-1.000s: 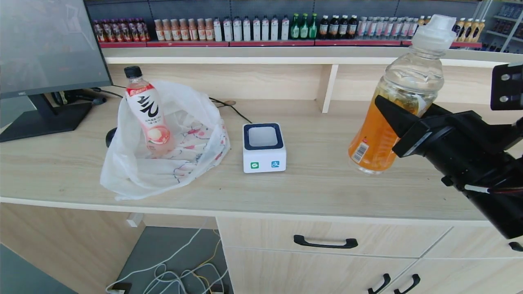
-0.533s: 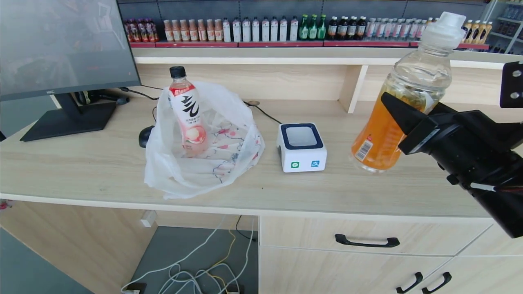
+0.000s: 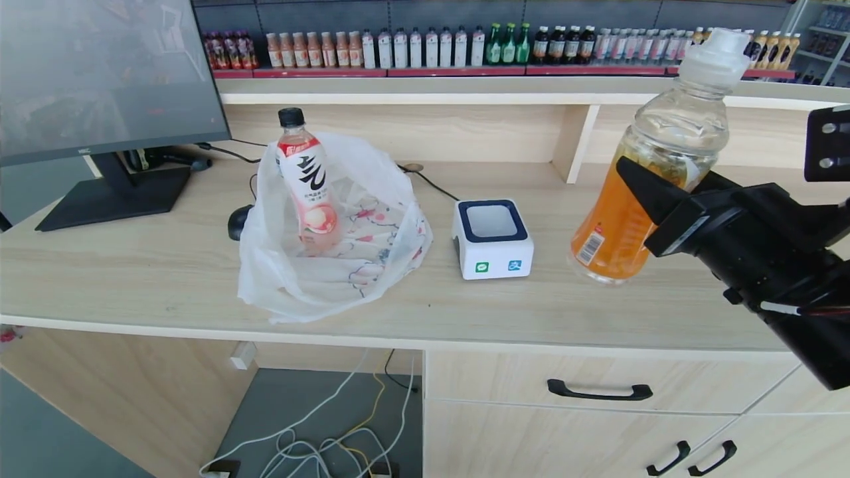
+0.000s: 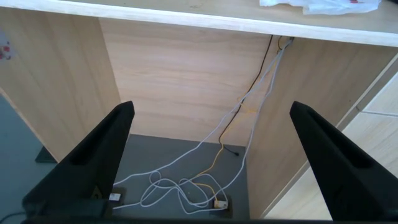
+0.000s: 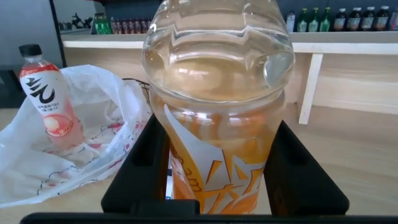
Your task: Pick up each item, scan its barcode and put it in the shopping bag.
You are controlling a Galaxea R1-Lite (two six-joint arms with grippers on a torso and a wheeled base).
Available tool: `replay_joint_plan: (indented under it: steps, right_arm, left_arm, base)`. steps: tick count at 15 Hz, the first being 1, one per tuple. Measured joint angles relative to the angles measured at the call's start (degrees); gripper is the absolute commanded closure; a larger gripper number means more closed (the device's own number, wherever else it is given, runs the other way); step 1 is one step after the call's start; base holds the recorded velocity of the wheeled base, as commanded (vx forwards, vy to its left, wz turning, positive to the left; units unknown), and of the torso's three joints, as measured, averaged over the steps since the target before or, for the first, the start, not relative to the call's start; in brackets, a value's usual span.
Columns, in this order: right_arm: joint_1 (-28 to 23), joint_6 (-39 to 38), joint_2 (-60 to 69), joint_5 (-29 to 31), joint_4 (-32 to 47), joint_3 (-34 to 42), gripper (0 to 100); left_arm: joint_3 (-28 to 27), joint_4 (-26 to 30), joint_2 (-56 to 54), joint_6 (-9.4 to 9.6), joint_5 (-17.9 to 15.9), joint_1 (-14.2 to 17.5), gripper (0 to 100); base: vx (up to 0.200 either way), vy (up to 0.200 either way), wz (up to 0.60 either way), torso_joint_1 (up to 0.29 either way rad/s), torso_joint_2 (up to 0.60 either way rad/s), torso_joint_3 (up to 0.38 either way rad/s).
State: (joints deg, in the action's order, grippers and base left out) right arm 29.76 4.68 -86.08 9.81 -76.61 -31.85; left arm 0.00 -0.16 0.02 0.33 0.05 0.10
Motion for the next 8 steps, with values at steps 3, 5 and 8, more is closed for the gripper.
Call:
replay_joint_plan:
  steps: [3,5,8]
  right_arm:
    - [0.0,2.4,-0.7,-2.1,0.8,-2.4,100]
    - [0.1,7.4,-1.7,-4.3,2.0,-5.6,100]
    - [1.5,16.1,-3.9,-4.7,2.2,-11.2,100]
  left_arm:
    - [0.0,0.0,0.0,0.02,0.0,0.0,0]
    - [0.0,0.0,0.0,0.00,0.0,0.0,0]
    - [0.0,0.0,0.0,0.02,0.0,0.0,0]
  base:
    - [0.000,0.000,0.00,0.000,0.00,0.000]
    - [0.000,0.000,0.00,0.000,0.00,0.000]
    - [0.000,0.000,0.00,0.000,0.00,0.000]
